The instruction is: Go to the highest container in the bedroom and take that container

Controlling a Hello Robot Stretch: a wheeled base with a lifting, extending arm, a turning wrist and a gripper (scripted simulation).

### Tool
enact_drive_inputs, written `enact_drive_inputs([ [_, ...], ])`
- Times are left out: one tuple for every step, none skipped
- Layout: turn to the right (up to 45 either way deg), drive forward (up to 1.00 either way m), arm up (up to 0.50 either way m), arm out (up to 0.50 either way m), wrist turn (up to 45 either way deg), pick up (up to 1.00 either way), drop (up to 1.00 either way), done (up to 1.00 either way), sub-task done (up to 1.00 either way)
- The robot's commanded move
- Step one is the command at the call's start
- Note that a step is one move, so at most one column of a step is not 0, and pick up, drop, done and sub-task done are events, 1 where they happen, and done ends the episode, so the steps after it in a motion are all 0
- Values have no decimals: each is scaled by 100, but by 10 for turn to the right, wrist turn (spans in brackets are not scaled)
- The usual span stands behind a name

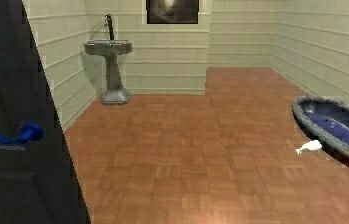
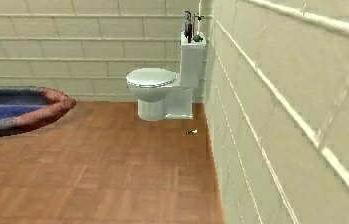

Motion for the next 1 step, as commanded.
enact_drive_inputs([
  [0,15,0,0,0,0,0,0,0],
])
